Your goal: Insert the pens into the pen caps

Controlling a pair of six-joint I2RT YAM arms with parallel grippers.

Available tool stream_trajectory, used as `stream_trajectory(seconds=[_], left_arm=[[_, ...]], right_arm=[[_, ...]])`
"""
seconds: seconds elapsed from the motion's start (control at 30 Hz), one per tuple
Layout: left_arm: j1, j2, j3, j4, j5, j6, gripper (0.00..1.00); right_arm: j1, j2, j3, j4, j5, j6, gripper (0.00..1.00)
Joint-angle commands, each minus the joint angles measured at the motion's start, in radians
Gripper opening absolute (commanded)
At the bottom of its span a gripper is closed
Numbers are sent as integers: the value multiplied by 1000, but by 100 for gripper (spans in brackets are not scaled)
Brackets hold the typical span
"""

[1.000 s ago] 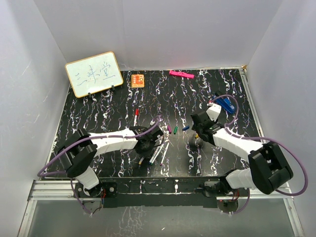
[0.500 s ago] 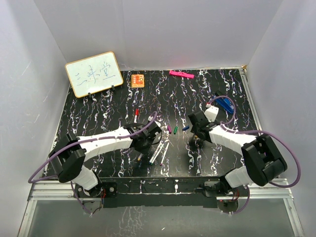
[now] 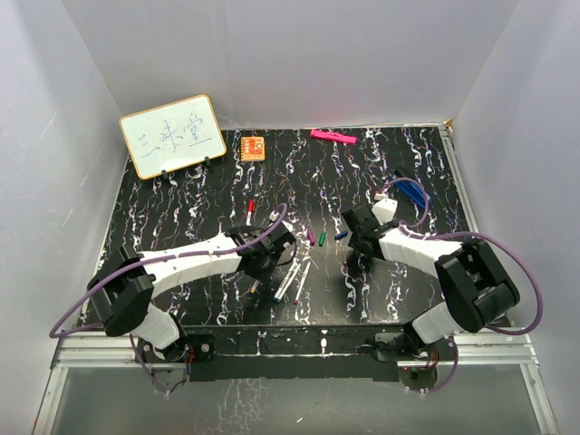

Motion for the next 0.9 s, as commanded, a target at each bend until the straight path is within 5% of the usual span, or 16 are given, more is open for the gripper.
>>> stream_trajectory(seconds=[0.0, 0.3, 0.5, 0.87], left_arm=[[-2, -50, 15, -18, -24, -5, 0], [-2, -53, -1, -9, -31, -9, 0], [0, -69, -8, -3, -45, -14, 0], [7, -87, -5, 15, -59, -5, 0]], right_arm=[[15, 14, 24, -26, -1, 46, 42], [20, 51, 34, -28, -14, 59, 33], [25, 72, 31, -50, -44, 59, 0], [28, 12, 54, -35, -19, 7, 0]])
